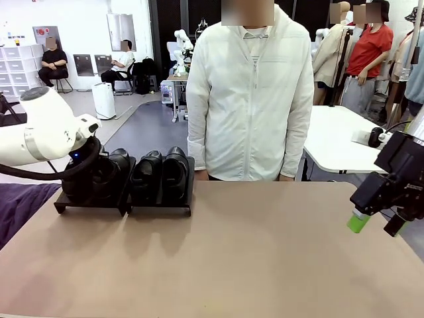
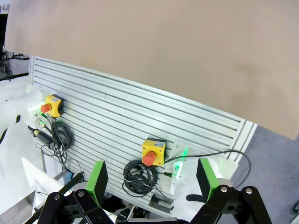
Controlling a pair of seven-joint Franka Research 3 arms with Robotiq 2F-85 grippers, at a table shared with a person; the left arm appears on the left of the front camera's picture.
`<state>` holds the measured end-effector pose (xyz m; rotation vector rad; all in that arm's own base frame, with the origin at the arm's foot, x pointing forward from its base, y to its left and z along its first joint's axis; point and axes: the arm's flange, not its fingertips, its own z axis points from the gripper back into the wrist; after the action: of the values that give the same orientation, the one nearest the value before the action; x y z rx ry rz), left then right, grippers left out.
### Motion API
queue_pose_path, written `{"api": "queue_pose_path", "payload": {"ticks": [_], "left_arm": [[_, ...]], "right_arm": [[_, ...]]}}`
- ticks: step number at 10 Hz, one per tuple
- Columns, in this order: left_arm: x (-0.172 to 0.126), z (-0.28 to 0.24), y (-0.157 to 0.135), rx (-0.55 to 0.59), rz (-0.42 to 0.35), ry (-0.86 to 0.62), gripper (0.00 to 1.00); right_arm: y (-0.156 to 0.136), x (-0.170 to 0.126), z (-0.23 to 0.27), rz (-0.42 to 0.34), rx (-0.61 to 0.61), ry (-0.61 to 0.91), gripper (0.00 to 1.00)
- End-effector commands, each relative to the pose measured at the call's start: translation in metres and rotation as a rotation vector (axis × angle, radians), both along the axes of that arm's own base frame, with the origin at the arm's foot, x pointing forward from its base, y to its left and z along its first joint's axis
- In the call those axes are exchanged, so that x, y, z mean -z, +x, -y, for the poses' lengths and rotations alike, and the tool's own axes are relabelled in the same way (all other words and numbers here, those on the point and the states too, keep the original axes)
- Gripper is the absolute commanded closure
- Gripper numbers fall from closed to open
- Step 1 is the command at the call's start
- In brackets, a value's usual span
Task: Organize the shoes by placing them on the stand.
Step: Place the Shoe from the middle of the table onto the Shoes Stand.
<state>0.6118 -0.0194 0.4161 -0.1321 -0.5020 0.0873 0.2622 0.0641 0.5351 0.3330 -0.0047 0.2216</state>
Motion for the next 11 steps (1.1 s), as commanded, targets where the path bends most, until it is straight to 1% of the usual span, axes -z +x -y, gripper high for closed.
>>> {"api": "queue_pose_path", "payload": {"ticks": [1,2,3,5,7,9,11], "left_arm": [[-0.005,0.002,0.008,-0.018,0.051,0.000,0.36],[-0.005,0.001,0.009,-0.031,0.087,-0.009,0.00],[-0.004,0.002,0.009,-0.048,0.108,-0.022,0.00],[-0.005,0.003,0.008,-0.048,0.104,-0.022,0.00],[-0.012,0.004,0.002,-0.031,0.113,-0.017,0.00],[-0.026,0.008,-0.010,0.004,0.118,-0.016,0.00],[-0.046,0.013,-0.028,0.074,0.128,-0.040,0.00]], "right_arm": [[0.001,-0.004,0.002,-0.005,-0.011,-0.001,0.00],[0.001,-0.004,0.002,-0.005,-0.011,-0.001,0.00],[0.001,-0.004,0.002,-0.005,-0.011,-0.001,0.00],[0.001,-0.004,0.002,-0.005,-0.011,-0.001,0.00],[0.001,-0.004,0.002,-0.005,-0.011,-0.001,0.00],[0.001,-0.004,0.002,-0.005,-0.011,-0.001,0.00],[0.001,-0.004,0.002,-0.005,-0.011,-0.001,0.00]]}}
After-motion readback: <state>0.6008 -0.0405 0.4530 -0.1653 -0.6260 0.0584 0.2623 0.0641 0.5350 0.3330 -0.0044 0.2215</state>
